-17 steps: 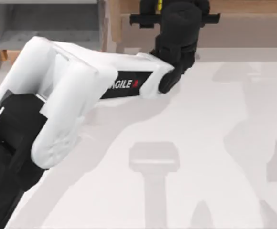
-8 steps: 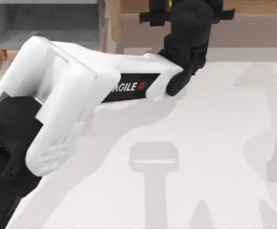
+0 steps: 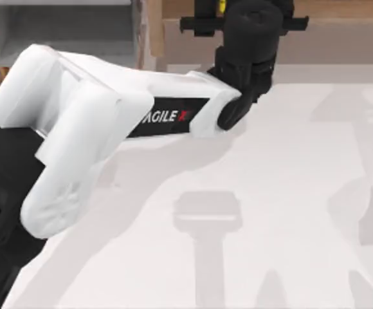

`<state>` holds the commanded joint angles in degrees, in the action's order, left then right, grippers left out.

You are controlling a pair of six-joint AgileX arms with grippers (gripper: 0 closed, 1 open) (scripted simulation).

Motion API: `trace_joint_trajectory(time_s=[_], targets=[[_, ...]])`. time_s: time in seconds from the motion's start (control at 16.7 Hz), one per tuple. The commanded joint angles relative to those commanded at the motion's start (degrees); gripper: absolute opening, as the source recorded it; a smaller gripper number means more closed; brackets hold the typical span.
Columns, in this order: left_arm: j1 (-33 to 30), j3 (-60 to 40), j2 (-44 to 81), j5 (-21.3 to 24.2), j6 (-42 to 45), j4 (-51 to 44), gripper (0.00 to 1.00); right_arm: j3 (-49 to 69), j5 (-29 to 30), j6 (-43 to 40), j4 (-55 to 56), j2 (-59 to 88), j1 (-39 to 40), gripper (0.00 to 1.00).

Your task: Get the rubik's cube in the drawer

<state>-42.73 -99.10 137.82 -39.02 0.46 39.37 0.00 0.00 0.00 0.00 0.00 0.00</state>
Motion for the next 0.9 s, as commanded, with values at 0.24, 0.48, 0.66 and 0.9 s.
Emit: trace_joint_trajectory(time_s=[0.24,0.48,0.66,0.9], targets=[[0.8,-0.2,0.4,0.0,0.4,0.1,0.00,0.0,0.0,0.0,0.0,0.0,0.0,1.00],[0.3,-0.7,-0.4,0.4,0.1,-1.0,0.00,0.0,0.0,0.0,0.0,0.0,0.0,1.00],[-1.2,-3.0,-1.7,2.5,-1.2,-7.2,0.00,0.0,0.0,0.0,0.0,0.0,0.0,1.00],[-3.7,-8.1,-3.6,6.9,-3.5,-22.9,0.00,0.0,0.0,0.0,0.0,0.0,0.0,1.00]])
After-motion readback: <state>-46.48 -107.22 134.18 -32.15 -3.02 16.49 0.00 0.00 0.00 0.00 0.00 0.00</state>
